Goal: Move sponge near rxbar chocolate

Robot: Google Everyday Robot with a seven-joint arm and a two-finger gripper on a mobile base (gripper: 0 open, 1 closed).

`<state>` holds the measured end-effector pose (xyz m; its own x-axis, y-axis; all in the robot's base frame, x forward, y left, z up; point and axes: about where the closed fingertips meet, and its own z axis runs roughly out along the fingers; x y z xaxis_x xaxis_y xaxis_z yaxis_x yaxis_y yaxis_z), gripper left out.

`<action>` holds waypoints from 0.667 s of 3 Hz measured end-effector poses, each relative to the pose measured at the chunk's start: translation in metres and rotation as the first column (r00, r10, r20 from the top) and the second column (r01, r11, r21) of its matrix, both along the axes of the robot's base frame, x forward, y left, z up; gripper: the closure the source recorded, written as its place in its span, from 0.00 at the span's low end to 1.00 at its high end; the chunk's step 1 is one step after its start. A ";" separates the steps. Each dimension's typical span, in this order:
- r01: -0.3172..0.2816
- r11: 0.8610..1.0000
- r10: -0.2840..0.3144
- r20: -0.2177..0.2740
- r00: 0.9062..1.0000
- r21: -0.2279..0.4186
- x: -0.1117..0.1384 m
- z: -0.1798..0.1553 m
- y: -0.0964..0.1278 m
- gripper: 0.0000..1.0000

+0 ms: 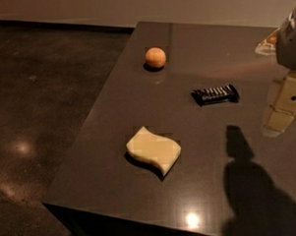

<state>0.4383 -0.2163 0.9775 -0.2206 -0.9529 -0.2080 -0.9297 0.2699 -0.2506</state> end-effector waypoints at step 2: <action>-0.012 1.000 0.012 -0.010 1.000 0.026 0.002 -0.004 0.023 0.00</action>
Offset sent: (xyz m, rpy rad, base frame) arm 0.0065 0.0675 -0.0184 0.0775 0.0532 0.0358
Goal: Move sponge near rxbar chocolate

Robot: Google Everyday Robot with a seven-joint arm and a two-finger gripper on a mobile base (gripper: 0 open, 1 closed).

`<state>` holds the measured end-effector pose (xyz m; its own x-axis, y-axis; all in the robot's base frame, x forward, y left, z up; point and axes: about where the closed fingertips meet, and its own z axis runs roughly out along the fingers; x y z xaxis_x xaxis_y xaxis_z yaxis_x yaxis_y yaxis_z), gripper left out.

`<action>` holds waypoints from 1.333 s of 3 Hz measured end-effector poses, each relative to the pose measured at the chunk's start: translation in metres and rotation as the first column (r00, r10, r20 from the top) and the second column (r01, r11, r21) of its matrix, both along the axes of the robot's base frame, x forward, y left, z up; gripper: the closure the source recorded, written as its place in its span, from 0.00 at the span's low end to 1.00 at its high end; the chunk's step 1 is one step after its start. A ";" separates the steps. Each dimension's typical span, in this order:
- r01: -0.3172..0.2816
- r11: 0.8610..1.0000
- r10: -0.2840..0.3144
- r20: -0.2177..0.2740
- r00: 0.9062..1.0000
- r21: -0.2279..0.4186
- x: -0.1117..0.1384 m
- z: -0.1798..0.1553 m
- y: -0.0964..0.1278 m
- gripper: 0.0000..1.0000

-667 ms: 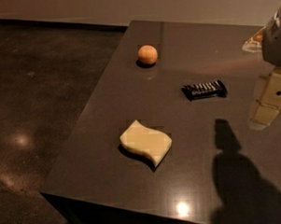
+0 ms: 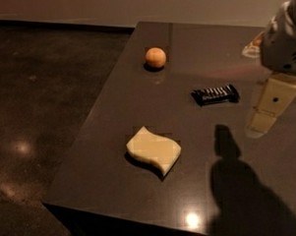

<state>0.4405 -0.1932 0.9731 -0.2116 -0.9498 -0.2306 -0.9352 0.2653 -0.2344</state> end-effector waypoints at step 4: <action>-0.104 0.992 0.110 -0.086 0.990 0.076 -0.024 -0.077 0.141 0.00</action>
Offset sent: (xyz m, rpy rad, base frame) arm -0.0227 0.1288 -0.0610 0.1326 0.0978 0.0748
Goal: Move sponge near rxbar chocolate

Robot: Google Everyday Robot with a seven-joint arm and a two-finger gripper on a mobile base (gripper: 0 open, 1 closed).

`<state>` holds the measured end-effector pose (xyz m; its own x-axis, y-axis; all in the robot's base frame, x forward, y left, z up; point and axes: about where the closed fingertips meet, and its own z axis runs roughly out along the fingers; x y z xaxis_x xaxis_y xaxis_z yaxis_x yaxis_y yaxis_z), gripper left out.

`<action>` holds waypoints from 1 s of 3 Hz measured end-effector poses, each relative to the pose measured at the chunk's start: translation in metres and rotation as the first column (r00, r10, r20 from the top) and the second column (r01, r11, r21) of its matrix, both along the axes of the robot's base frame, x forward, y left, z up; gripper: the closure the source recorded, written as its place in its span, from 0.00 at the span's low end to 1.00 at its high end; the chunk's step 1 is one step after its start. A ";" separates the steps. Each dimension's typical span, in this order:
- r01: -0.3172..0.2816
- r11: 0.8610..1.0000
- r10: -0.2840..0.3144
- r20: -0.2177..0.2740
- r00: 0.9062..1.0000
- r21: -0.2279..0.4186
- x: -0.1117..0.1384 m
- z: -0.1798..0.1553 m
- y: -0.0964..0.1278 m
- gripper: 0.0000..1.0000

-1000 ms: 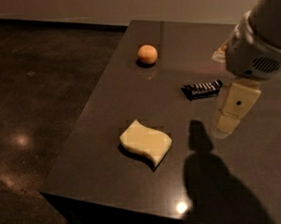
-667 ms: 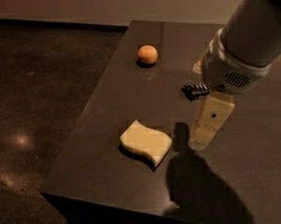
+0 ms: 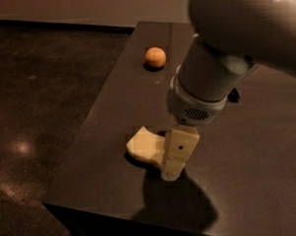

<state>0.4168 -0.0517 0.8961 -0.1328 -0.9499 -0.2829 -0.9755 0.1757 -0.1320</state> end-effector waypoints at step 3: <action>-0.101 0.992 0.093 -0.105 0.990 -0.081 -0.007 -0.062 0.038 0.20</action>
Offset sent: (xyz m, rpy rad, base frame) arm -0.0088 0.0440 -0.0750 -0.1057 0.0935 0.1128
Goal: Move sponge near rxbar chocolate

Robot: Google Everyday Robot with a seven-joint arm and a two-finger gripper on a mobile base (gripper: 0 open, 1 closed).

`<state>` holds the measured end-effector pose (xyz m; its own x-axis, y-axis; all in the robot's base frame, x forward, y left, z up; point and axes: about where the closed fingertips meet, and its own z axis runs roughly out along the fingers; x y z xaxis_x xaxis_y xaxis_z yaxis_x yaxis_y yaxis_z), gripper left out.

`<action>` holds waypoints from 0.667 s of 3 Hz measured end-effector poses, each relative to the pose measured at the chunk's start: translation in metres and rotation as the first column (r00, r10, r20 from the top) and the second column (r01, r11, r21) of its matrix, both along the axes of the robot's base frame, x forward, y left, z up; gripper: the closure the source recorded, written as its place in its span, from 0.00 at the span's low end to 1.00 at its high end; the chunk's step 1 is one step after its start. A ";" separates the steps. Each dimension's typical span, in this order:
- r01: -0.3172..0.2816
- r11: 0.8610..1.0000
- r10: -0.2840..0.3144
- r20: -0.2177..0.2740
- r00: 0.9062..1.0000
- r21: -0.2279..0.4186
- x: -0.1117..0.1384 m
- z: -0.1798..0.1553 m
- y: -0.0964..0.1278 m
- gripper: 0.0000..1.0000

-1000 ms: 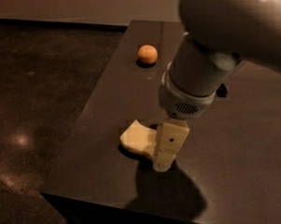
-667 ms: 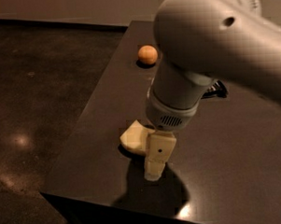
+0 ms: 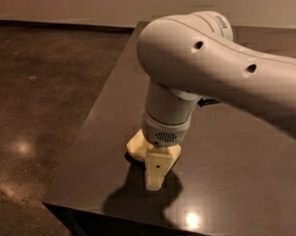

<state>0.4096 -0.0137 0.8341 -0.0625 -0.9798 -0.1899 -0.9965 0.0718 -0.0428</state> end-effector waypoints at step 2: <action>0.018 1.000 -0.018 -0.013 1.000 0.022 0.015 0.023 -0.015 0.74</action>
Offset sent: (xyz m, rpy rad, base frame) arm 0.0281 -0.0290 0.0417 0.0354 -0.0027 -0.0373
